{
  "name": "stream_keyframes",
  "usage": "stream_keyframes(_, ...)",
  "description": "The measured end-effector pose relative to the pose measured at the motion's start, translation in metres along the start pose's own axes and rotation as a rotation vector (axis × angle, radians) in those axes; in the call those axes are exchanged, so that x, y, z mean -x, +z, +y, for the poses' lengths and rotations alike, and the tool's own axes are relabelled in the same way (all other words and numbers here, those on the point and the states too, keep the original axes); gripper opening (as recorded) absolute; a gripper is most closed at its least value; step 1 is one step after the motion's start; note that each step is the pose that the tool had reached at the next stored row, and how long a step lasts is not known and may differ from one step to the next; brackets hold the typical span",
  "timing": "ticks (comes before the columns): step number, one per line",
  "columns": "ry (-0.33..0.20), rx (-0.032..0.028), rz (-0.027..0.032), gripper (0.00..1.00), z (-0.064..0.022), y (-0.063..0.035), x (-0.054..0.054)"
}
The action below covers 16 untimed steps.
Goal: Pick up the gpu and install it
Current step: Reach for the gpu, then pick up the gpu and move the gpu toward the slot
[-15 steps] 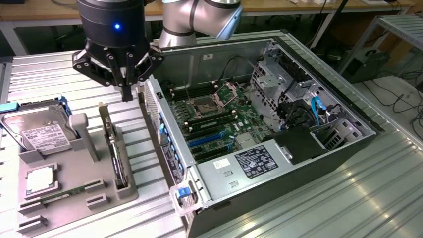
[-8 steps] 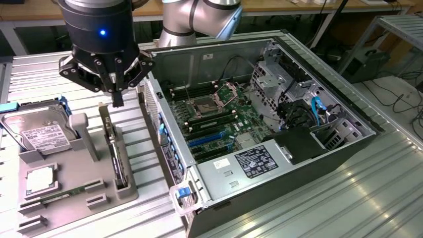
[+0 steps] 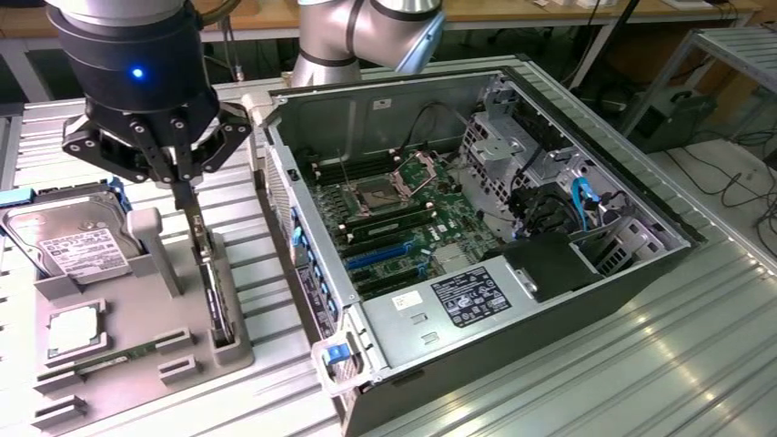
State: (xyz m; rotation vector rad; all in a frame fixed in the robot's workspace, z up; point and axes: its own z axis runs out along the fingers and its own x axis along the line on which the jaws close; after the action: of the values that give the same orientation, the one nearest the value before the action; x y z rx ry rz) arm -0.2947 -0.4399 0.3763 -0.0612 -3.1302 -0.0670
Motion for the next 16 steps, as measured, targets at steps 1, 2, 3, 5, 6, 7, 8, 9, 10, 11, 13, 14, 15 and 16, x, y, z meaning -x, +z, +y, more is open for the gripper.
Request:
stream_keyframes(1,-0.001,0.0,0.0,0.11,-0.0005,0.0002,-0.0026)
stream_keyframes(2,-0.001,-0.0001,0.0002,0.11,-0.0007,0.0003,-0.0041)
stream_keyframes(3,-0.001,0.0,0.0001,0.11,-0.0007,0.0003,-0.0041)
stream_keyframes(5,-0.001,0.0,0.0001,0.11,-0.0007,0.0003,-0.0041)
stream_keyframes(6,-0.001,0.0,0.0001,0.11,-0.0007,0.0003,-0.0042)
stream_keyframes(7,-0.001,-0.0001,0.0001,0.11,-0.0007,0.0003,-0.0042)
stream_keyframes(8,-0.001,0.0,0.0001,0.11,-0.0007,0.0003,-0.0042)
stream_keyframes(9,-0.001,0.0,0.0001,0.11,-0.0007,0.0003,-0.0042)
stream_keyframes(10,-0.001,-0.0001,0.0001,0.11,-0.0007,0.0003,-0.0042)
stream_keyframes(11,-0.001,-0.0001,0.0001,0.11,-0.0007,0.0003,-0.0042)
stream_keyframes(13,-0.001,-0.0001,0.0001,0.11,-0.0007,0.0003,-0.0042)
stream_keyframes(14,-0.001,-0.0001,0.0001,0.11,-0.0007,0.0003,-0.0042)
stream_keyframes(15,-0.001,-0.0001,0.0001,0.11,-0.0007,0.0003,-0.0042)
stream_keyframes(16,-0.001,0.0,0.0001,0.11,-0.0007,0.0003,-0.0042)
